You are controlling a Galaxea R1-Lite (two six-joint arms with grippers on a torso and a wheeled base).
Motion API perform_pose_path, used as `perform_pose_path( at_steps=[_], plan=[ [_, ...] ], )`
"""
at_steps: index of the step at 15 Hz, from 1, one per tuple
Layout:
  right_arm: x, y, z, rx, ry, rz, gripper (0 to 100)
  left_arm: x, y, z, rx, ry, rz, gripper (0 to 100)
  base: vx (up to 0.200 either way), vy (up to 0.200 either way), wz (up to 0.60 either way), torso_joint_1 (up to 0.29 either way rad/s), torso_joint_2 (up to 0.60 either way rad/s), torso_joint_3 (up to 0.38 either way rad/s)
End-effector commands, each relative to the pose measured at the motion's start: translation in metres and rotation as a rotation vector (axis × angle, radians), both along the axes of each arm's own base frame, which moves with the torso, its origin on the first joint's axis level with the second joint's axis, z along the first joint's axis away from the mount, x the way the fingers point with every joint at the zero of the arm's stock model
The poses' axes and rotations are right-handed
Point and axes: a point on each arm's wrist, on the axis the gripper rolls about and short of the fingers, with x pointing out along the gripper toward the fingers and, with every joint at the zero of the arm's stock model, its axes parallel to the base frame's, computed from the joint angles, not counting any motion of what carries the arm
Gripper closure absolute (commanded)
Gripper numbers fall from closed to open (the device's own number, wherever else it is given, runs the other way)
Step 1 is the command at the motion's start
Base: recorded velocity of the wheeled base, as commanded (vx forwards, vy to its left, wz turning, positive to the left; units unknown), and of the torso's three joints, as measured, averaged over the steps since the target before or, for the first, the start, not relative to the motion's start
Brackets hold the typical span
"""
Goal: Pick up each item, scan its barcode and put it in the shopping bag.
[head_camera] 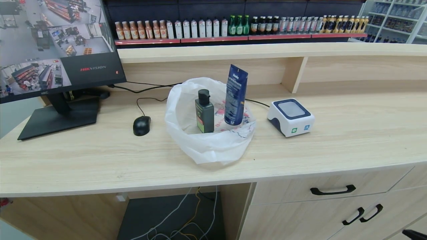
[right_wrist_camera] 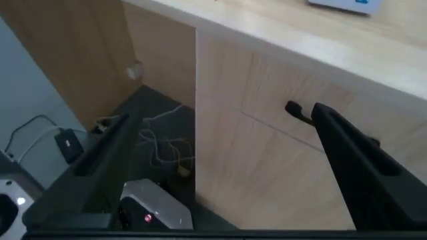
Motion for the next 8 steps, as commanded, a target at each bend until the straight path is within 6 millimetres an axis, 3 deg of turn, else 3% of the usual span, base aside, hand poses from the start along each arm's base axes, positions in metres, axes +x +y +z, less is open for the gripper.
perform_pose_path(
  at_steps=[1,5,8],
  plan=[
    [-0.019,-0.017,-0.013,0.060,-0.079,0.031,0,0.000,0.000,0.000,-0.001,0.000,0.001,0,0.000,0.000,0.00,0.000,0.00,0.000],
    [-0.027,-0.023,-0.021,0.040,-0.094,0.031,0,0.000,0.000,0.000,-0.004,0.000,0.001,0,0.000,0.000,0.00,0.000,0.00,0.000],
    [-0.027,-0.020,-0.022,0.054,0.015,0.104,0,0.000,0.000,0.000,-0.003,0.000,0.001,0,0.000,0.000,0.00,0.000,0.00,0.000]
  ],
)
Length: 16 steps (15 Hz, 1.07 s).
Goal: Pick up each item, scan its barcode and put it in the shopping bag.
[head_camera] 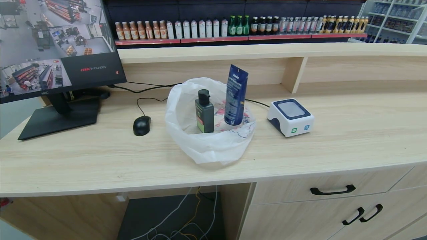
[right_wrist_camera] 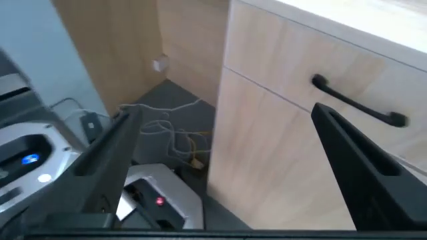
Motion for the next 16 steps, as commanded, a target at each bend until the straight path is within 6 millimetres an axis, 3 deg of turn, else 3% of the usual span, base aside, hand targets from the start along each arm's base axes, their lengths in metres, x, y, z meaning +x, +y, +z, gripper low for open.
perform_pose_path(
  at_steps=[1,3,4,11,16],
  plan=[
    [0.004,0.005,0.003,-0.015,0.085,-0.163,0,0.000,0.000,0.000,0.001,0.000,0.001,0,0.000,0.000,0.00,0.000,0.00,0.000],
    [0.007,0.009,0.003,-0.028,0.136,-0.470,0,0.000,0.000,0.000,0.003,-0.002,0.001,0,0.000,0.000,0.00,0.000,0.00,0.000],
    [0.007,0.010,-0.002,-0.012,0.155,-0.516,0,0.000,0.000,0.000,0.001,-0.002,0.001,0,0.000,0.000,0.00,0.000,0.00,0.000],
    [-0.001,0.011,-0.005,0.091,0.080,-0.711,0,0.000,0.000,0.000,0.001,0.000,0.001,0,0.000,0.000,0.00,0.000,0.00,0.000],
    [-0.012,0.011,-0.007,0.154,-0.044,-0.687,0,0.000,0.000,0.000,0.000,0.000,0.001,0,0.000,0.000,0.00,0.000,0.00,0.000]
  ],
)
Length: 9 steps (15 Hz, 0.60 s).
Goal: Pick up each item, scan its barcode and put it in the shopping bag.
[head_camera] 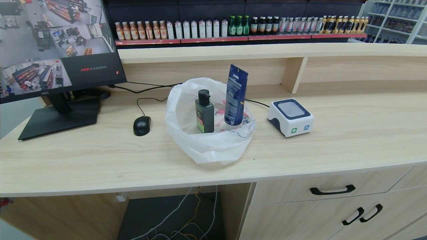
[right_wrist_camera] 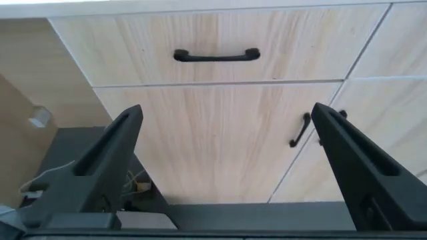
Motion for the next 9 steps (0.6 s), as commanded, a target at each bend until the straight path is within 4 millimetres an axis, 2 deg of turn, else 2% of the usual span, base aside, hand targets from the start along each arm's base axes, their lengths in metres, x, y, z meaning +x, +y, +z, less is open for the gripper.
perform_pose_path(
  at_steps=[1,4,6,9],
  plan=[
    [-0.0056,0.0004,-0.0014,-0.001,-0.073,-0.023,0,0.0000,0.0000,0.0000,-0.001,0.000,0.001,0,0.000,0.000,0.00,0.000,0.00,0.000],
    [-0.0056,0.0004,-0.0014,-0.009,-0.073,-0.024,0,0.0000,0.0000,0.0000,0.001,0.000,0.001,0,0.000,0.000,0.00,0.000,0.00,0.000],
    [-0.0056,0.0004,-0.0014,-0.009,-0.073,-0.024,0,0.0000,0.0000,0.0000,0.001,0.000,0.001,0,-0.200,0.000,0.00,0.002,0.00,0.007],
    [-0.0056,0.0004,-0.0014,-0.007,-0.073,-0.024,0,0.0000,0.0000,0.0000,0.002,0.000,0.001,0,0.000,0.000,0.00,0.000,0.00,0.000]
  ],
)
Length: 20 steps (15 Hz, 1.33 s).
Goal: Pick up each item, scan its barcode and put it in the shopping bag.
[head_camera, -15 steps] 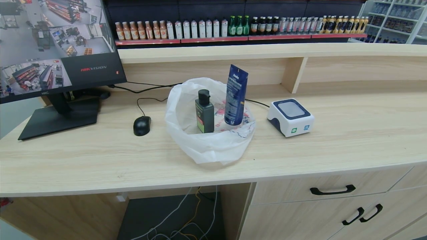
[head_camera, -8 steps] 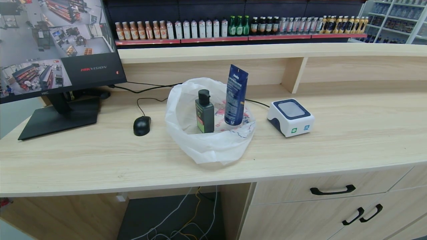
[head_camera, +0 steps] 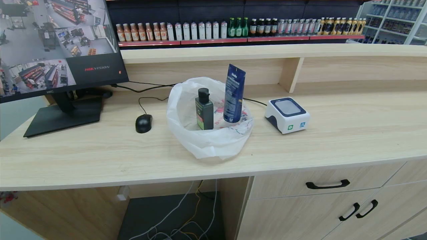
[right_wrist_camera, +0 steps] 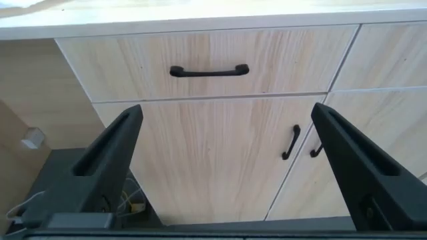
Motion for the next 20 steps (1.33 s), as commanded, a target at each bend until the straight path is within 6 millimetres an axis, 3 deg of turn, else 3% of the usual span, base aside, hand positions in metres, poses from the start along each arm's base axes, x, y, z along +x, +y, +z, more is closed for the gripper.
perform_pose_path(
  at_steps=[1,3,20],
  plan=[
    [0.0001,0.0000,-0.0001,-0.002,0.002,0.001,0,0.0000,0.0000,0.0000,0.000,0.000,0.001,0,0.000,0.000,0.00,0.000,0.00,0.000],
    [0.0001,0.0000,-0.0001,0.001,0.002,0.000,0,0.0000,0.0000,0.0000,-0.004,0.000,0.001,0,0.000,0.000,0.00,0.000,0.00,0.000],
    [0.0001,-0.0001,-0.0001,0.011,0.002,-0.002,0,0.0000,0.0000,0.0000,-0.006,0.000,0.001,0,0.000,-0.200,0.00,0.002,0.00,0.003]
  ],
)
